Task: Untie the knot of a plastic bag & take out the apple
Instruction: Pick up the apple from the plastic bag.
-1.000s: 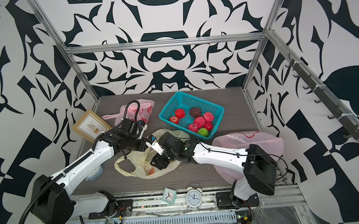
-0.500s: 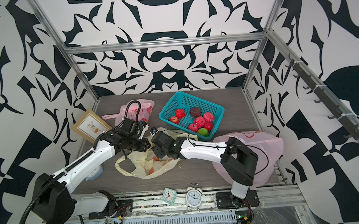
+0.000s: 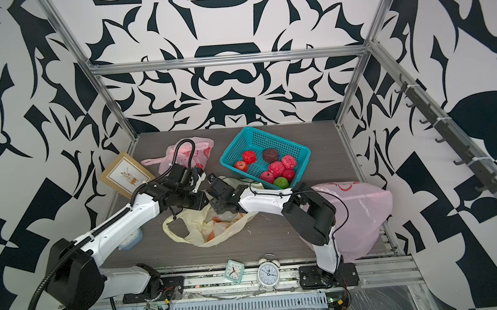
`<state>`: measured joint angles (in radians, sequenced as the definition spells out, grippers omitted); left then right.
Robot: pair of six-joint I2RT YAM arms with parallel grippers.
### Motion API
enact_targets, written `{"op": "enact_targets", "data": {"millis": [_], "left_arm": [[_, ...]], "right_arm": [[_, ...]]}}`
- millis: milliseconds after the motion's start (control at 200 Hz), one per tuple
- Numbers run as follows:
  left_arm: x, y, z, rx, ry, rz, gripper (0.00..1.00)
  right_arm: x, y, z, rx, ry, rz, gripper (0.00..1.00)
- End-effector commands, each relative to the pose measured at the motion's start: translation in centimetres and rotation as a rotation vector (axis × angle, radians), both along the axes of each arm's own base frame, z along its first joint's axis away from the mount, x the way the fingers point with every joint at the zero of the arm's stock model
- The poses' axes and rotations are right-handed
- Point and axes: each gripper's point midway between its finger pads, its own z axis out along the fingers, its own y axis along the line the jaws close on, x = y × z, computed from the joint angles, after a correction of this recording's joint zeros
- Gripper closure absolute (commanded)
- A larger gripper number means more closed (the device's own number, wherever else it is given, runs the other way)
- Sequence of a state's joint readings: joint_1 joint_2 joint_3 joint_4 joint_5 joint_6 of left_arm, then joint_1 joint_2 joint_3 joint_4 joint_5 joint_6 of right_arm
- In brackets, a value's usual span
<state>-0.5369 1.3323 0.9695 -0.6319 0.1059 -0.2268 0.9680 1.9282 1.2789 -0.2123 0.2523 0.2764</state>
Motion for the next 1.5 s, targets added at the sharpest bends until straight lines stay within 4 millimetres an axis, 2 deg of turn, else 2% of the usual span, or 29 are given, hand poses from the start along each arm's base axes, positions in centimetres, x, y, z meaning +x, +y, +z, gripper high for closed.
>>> {"op": "enact_targets", "data": {"millis": [0, 130, 240, 340, 465, 485, 560, 715, 870, 935, 1020, 1075, 1125, 1175, 1255, 1310, 1375, 1495], "left_arm": [[0.2, -0.5, 0.4, -0.015, -0.004, -0.017, 0.7], [0.3, -0.4, 0.3, -0.012, -0.004, -0.018, 0.7], [0.2, -0.3, 0.2, -0.006, -0.001, -0.016, 0.7], [0.2, -0.2, 0.2, -0.002, -0.002, -0.015, 0.7], [0.3, 0.1, 0.1, 0.012, -0.007, -0.007, 0.7], [0.3, 0.1, 0.1, 0.014, -0.007, -0.005, 0.69], [0.4, 0.3, 0.2, 0.024, -0.01, 0.003, 0.7], [0.8, 0.6, 0.3, 0.041, -0.024, 0.021, 0.7], [1.0, 1.2, 0.8, 0.062, -0.047, 0.037, 0.7], [1.0, 1.3, 0.9, 0.066, -0.053, 0.04, 0.7], [0.9, 1.3, 0.9, 0.063, -0.049, 0.038, 0.73], [0.8, 1.3, 0.8, 0.061, -0.045, 0.037, 0.75], [0.7, 1.3, 0.7, 0.058, -0.041, 0.038, 0.75], [0.6, 1.3, 0.5, 0.06, -0.037, 0.036, 0.74], [0.5, 1.4, 0.6, 0.063, -0.041, 0.036, 0.73], [0.5, 1.5, 0.8, 0.066, -0.047, 0.037, 0.72], [0.4, 1.7, 0.9, 0.071, -0.056, 0.039, 0.71], [0.5, 1.9, 1.0, 0.079, -0.065, 0.037, 0.71]], "right_arm": [[1.3, 0.8, 1.4, 0.019, -0.04, -0.008, 0.22], [1.9, 0.4, 0.4, 0.001, -0.035, -0.026, 0.25], [2.1, 0.5, 0.3, 0.002, -0.039, -0.028, 0.38], [1.8, 0.4, 1.2, 0.022, -0.039, -0.018, 0.48], [0.5, 0.6, 3.5, 0.07, -0.024, 0.034, 0.51], [-0.2, 0.9, 3.6, 0.091, 0.002, 0.067, 0.51], [-1.9, 1.2, 5.7, 0.141, 0.035, 0.152, 0.51], [-5.9, 0.4, 9.3, 0.199, 0.065, 0.342, 0.51], [-11.3, -0.8, 12.5, 0.286, 0.174, 0.602, 0.49], [-12.4, -1.3, 15.3, 0.358, 0.2, 0.651, 0.49], [-13.5, -1.5, 20.8, 0.495, 0.122, 0.728, 0.49], [-12.9, -1.9, 24.3, 0.547, 0.002, 0.721, 0.49], [-11.4, -2.6, 27.3, 0.571, -0.117, 0.672, 0.49], [-9.2, -3.7, 29.8, 0.579, -0.222, 0.59, 0.49], [-4.7, -6.0, 32.3, 0.581, -0.331, 0.414, 0.5], [-0.6, -8.1, 32.3, 0.549, -0.362, 0.254, 0.5], [4.0, -10.6, 31.0, 0.507, -0.354, 0.092, 0.51], [11.5, -13.9, 25.8, 0.442, -0.27, -0.112, 0.53]]}}
